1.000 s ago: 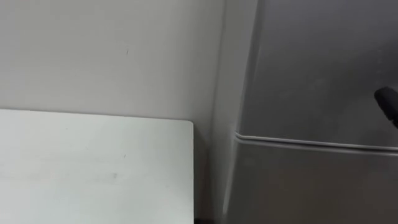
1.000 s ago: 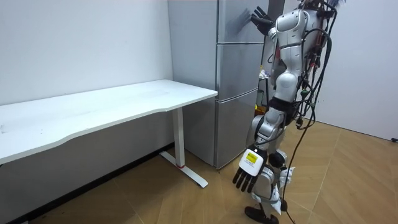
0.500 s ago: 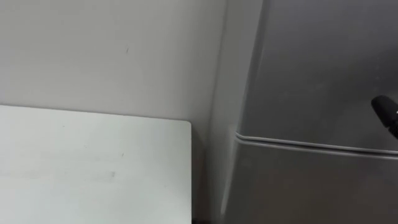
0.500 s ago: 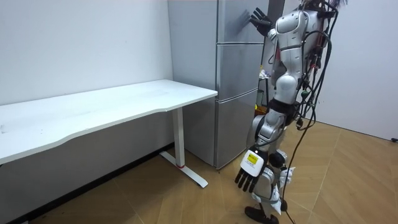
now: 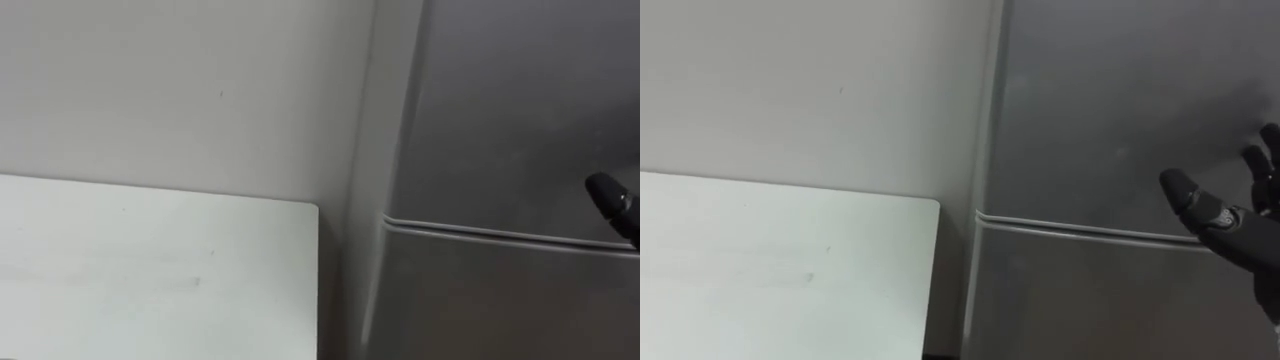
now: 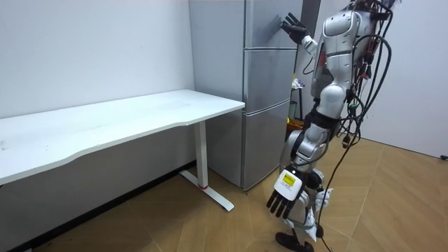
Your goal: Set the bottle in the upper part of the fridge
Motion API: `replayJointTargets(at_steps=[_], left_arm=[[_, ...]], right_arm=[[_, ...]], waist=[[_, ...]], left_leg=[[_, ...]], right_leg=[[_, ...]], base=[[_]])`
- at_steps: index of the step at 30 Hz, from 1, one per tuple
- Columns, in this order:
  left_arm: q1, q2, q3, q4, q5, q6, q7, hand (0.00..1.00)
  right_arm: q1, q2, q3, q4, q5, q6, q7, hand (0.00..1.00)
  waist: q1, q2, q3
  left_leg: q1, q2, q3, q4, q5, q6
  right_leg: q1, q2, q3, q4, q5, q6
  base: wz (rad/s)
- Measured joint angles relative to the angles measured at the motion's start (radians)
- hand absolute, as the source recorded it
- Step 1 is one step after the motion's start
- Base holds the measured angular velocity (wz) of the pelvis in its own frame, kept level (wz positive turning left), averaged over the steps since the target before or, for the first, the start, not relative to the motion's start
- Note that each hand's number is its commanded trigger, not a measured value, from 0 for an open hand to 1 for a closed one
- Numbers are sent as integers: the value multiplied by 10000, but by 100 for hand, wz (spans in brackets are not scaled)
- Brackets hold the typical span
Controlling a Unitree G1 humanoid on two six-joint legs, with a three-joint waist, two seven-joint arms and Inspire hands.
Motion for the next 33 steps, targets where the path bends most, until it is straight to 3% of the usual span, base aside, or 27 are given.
replayJointTargets(at_steps=[7,15,19,33], left_arm=[[-78,-18,26,3,-9,-2,3,0],[21,-29,283,-212,2,-87,95,0],[83,-52,468,-327,0,-169,348,0],[70,-40,931,-615,-501,-306,822,0]], right_arm=[[23,0,-364,-16,348,169,-367,0],[23,-3,-871,-295,944,701,-1169,0],[56,-16,-1332,-258,1083,747,-1664,0],[1731,-11,-3332,185,1676,742,-4348,0]], waist=[[-38,114,-45],[-394,120,-79],[-555,148,-61],[-981,228,-27]], left_leg=[[-37,4,8,-2,27,0],[51,10,40,-233,39,-24],[52,13,31,-289,39,-26],[35,15,207,-572,40,-32]], right_leg=[[-88,13,14,9,26,-29],[-82,57,137,10,22,-33],[-91,59,121,8,22,-32],[-194,60,142,19,4,-1]], base=[[0],[-1],[4],[-4]])
